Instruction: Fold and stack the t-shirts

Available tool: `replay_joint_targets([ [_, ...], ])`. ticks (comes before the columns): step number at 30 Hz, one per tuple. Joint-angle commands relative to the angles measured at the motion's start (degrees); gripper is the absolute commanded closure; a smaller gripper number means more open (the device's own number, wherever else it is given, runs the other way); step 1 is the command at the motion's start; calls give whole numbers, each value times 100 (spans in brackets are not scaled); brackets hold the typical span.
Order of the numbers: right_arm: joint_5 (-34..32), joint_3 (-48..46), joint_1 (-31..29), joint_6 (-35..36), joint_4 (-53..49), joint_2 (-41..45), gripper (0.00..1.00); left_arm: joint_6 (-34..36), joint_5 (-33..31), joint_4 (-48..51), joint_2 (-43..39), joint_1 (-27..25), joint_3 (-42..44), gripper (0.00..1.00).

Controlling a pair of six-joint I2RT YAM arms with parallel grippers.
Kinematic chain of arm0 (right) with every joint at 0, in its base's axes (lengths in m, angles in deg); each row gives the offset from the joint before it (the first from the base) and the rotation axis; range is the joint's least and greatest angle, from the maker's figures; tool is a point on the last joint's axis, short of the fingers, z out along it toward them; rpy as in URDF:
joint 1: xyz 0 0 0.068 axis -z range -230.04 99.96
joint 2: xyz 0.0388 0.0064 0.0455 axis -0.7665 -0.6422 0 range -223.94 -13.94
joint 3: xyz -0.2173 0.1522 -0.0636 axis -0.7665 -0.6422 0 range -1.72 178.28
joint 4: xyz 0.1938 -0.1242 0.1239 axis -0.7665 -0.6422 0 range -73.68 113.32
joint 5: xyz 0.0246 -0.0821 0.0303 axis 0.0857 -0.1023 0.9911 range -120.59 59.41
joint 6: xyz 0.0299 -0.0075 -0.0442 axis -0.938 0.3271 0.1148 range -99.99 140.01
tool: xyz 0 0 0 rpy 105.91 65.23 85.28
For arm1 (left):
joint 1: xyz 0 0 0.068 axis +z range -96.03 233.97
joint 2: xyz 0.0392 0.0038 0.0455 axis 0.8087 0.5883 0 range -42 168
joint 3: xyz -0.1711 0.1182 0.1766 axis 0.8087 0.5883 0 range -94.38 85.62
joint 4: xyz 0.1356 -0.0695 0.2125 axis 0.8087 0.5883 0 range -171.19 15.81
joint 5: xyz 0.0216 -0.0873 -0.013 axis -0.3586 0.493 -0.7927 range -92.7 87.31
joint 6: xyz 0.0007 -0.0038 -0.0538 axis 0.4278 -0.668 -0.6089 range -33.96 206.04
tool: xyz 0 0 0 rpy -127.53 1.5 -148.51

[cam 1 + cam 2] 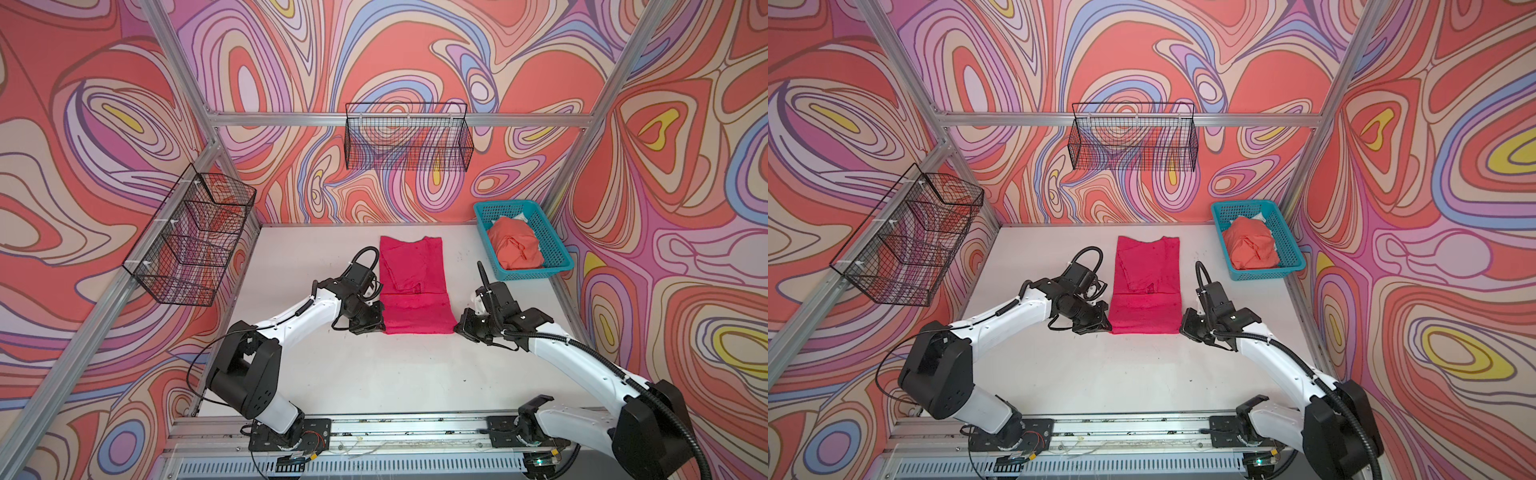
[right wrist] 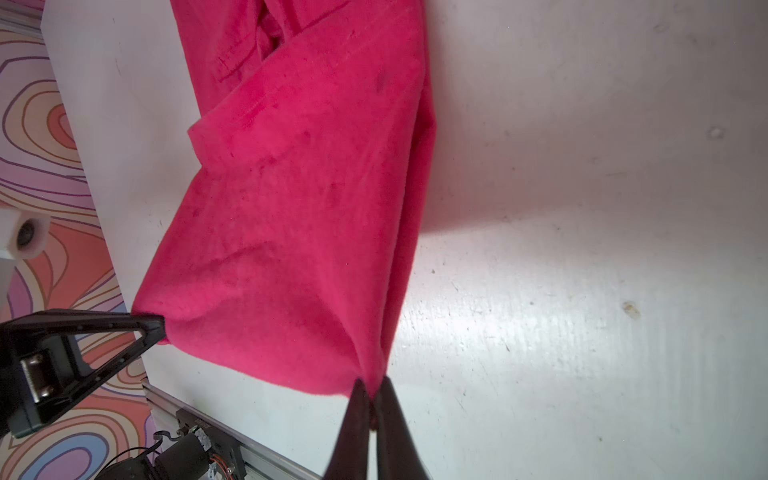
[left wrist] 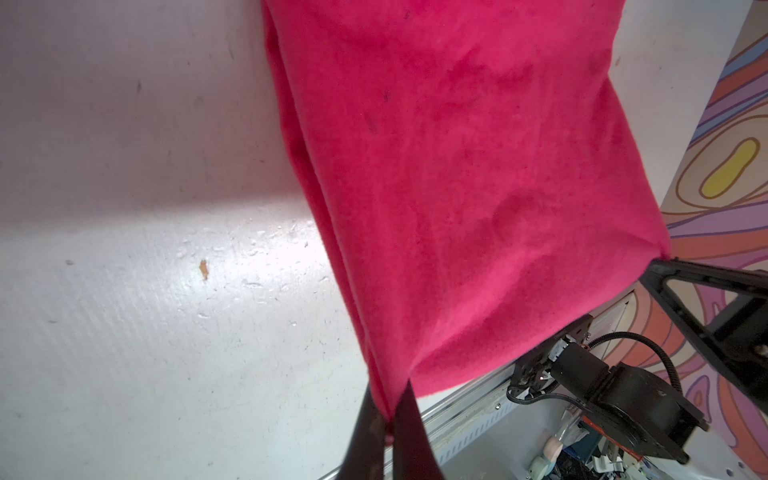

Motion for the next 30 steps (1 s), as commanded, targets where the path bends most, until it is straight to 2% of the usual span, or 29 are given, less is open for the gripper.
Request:
replay_joint_targets([
  [1, -283, 454, -2, -19, -285, -36, 100, 138, 5, 495, 78, -11, -578, 100],
  [9, -441, 1553, 169, 418, -293, -891, 100, 495, 83, 984, 708, 265, -1783, 100],
  [18, -198, 2892, 643, 998, -44, -2349, 100, 633, 252, 1087, 1763, 694, -3023, 100],
  [30, 245, 4742, 1069, 1361, -231, -4036, 100, 1026, 471, 1799, 3456, 1172, -5620, 100],
])
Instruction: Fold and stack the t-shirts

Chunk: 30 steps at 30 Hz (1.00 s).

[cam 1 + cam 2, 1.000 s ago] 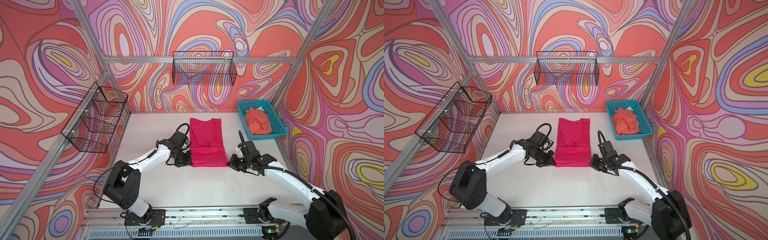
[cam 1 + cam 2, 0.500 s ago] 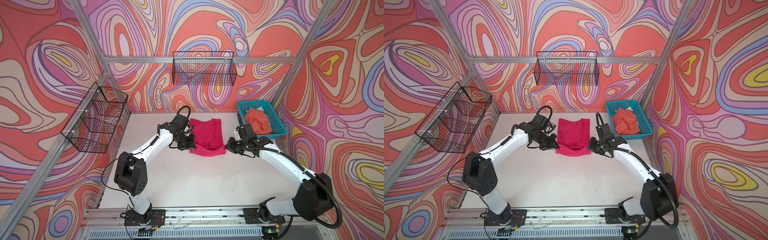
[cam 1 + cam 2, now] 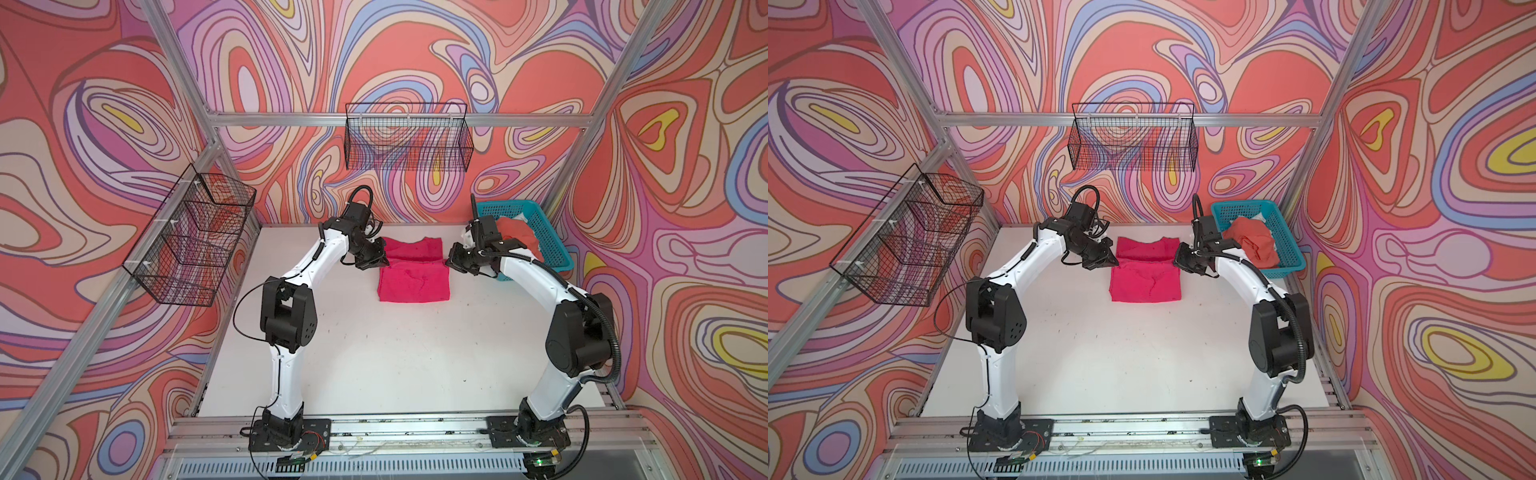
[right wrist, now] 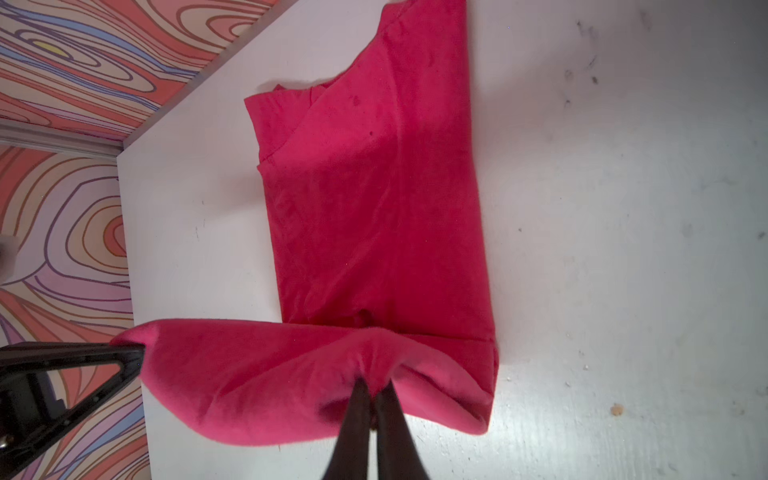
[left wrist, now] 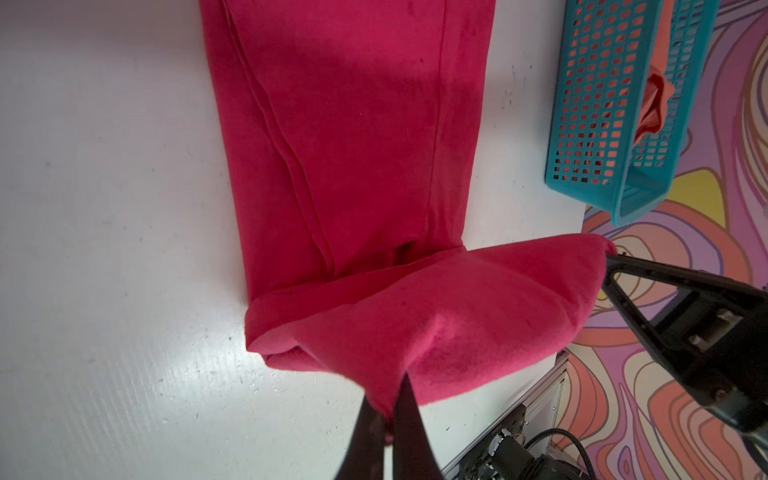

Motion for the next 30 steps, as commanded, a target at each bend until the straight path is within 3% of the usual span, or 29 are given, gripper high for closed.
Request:
replay_joint_targets([
  [1, 193, 543, 95, 209, -125, -426, 100, 233, 153, 501, 393, 99, -640, 100],
  [10, 362, 1615, 296, 242, -156, -1389, 100, 91, 311, 533, 1458, 318, -2047, 100],
  [18, 395, 1944, 357, 68, 308, -1915, 100, -125, 473, -241, 1836, 380, -2090, 100],
  [30, 309, 1803, 371, -91, 601, -1618, 100, -403, 523, -767, 1790, 377, -2144, 100],
])
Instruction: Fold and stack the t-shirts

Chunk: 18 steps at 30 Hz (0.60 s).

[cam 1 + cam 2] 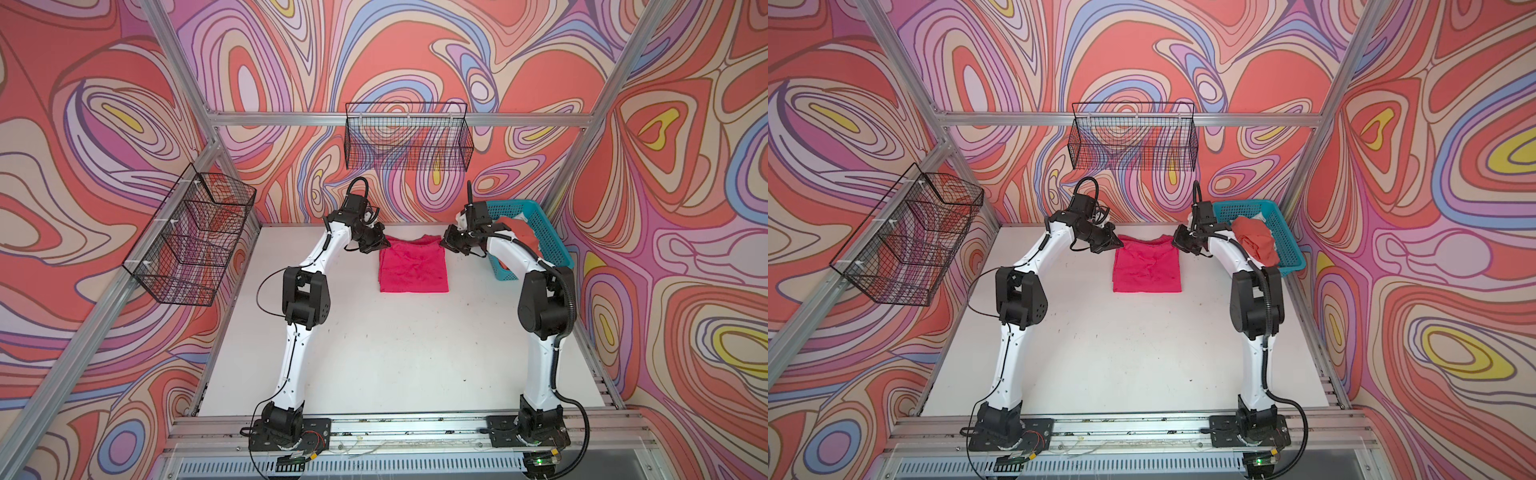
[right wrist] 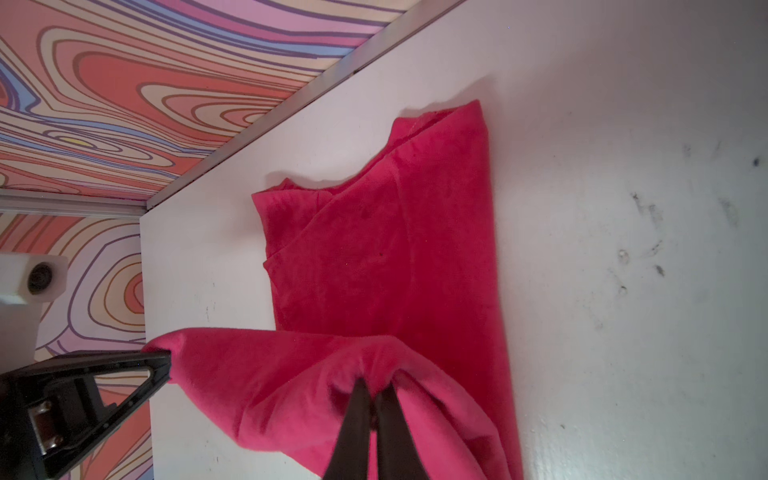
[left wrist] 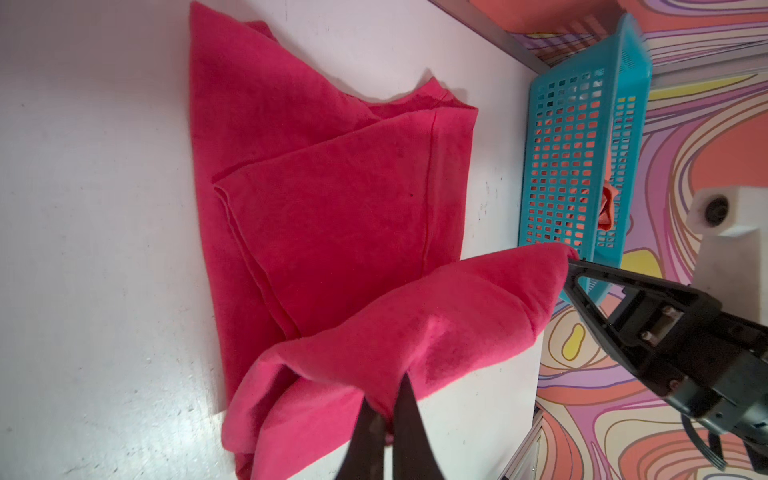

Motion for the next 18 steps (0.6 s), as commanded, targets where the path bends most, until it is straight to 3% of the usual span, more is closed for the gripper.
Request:
replay_joint_targets([
  [1, -30, -38, 45, -57, 197, 210, 100, -73, 53, -227, 14, 28, -197, 100],
  [9, -109, -22, 109, -142, 644, -59, 100, -140, -116, -436, 280, 36, -412, 98],
  [10, -118, 0, 121, -148, 705, -124, 100, -132, -185, -468, 313, 38, -428, 86],
  [11, -114, 4, 128, -172, 816, -217, 93, -130, -289, -524, 357, 51, -431, 68],
  [12, -109, -23, 123, -205, 1001, -291, 78, -143, -345, -600, 407, 52, -431, 50],
  [13, -115, -58, 126, -237, 1167, -347, 63, -157, -391, -649, 469, 69, -431, 39],
  [15, -173, -43, 123, -259, 1384, -494, 44, -152, -556, -723, 536, 79, -431, 27],
  [18, -205, -128, 126, -304, 1584, -462, 34, -40, -863, -730, 403, 99, -393, 21],
])
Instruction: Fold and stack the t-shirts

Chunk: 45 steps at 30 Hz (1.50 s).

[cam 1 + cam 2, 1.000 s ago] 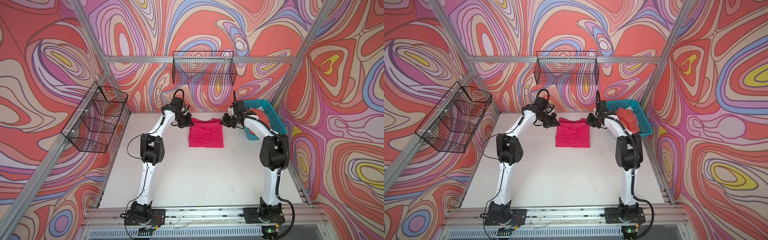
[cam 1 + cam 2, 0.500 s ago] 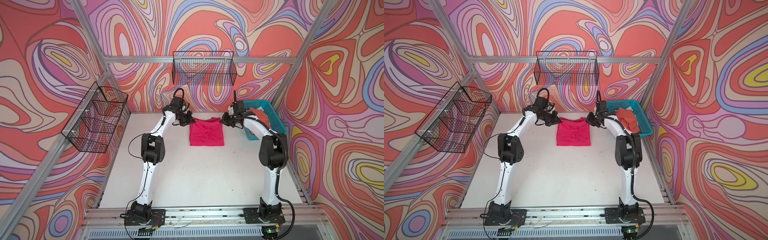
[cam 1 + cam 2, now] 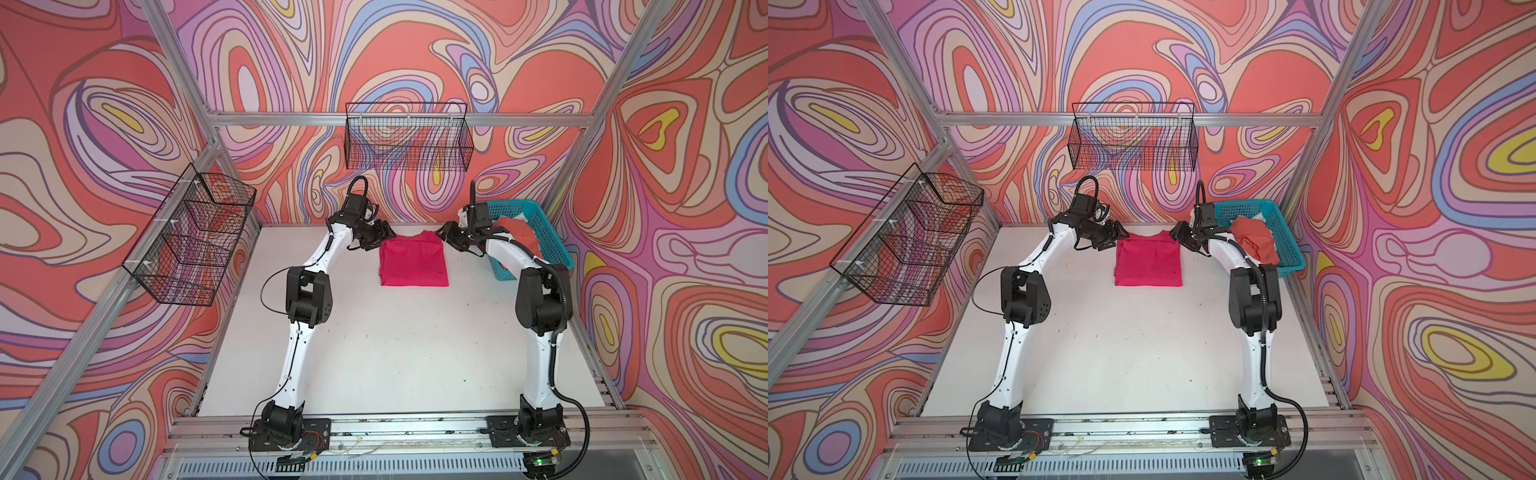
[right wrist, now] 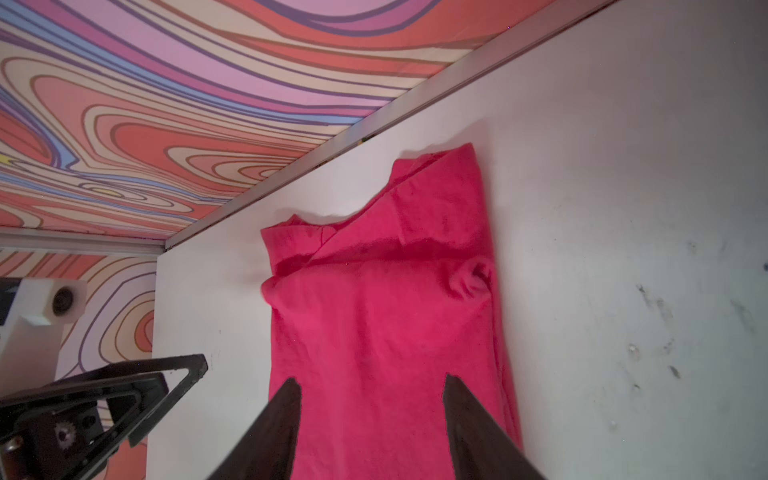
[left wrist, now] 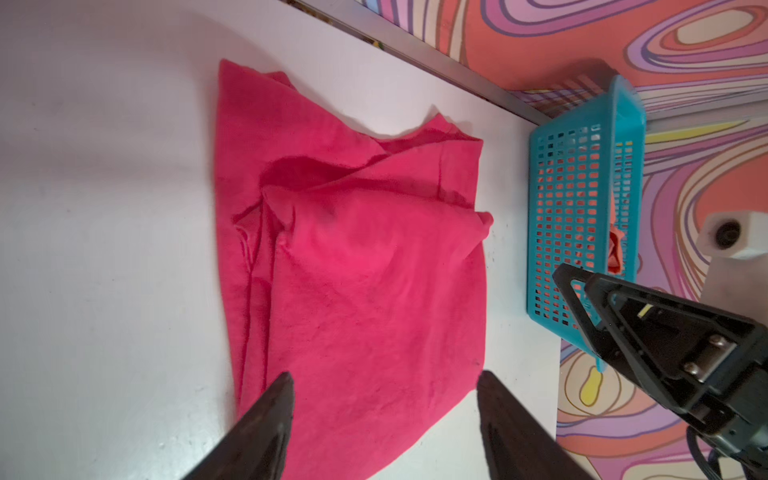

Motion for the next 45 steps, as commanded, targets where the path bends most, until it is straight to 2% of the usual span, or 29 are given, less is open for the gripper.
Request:
replay_joint_targets([
  [1, -80, -135, 14, -77, 440, -8, 34, 127, -493, -194, -101, 61, -31, 20],
  [3, -59, -326, -17, -37, 455, 128, 31, 174, -692, -321, -369, 61, 249, 16],
  [6, -11, -577, -59, 66, 332, 271, 32, 204, -727, -651, -789, 40, 927, 17],
  [13, -59, -835, -317, 415, -112, 274, 37, 342, -318, -563, -1006, -310, 1766, 23],
  [16, -7, -1029, -469, 400, 35, 314, 39, 42, -34, -1195, -1236, -472, 2321, 25],
  [18, -66, -986, -563, 477, -128, 189, 40, -76, 66, -1381, -1221, -596, 2379, 27],
  [22, -208, -1225, -657, 522, -218, 78, 42, -52, -156, -936, -859, -653, 2368, 32],
  [25, -211, -1485, -727, 610, -314, 156, 42, 57, -290, -801, -951, -651, 2907, 35],
  [30, -147, -2133, -949, 729, -425, 347, 42, 133, -133, -777, -1326, -691, 4086, 40],
  [38, -148, -3525, -1293, 434, -281, 1272, 42, 101, 196, -723, -2501, -721, 6093, 43],
  [45, -68, -4709, -1831, -187, -398, 2311, 42, 216, 492, -209, -3423, -850, 7146, 43],
])
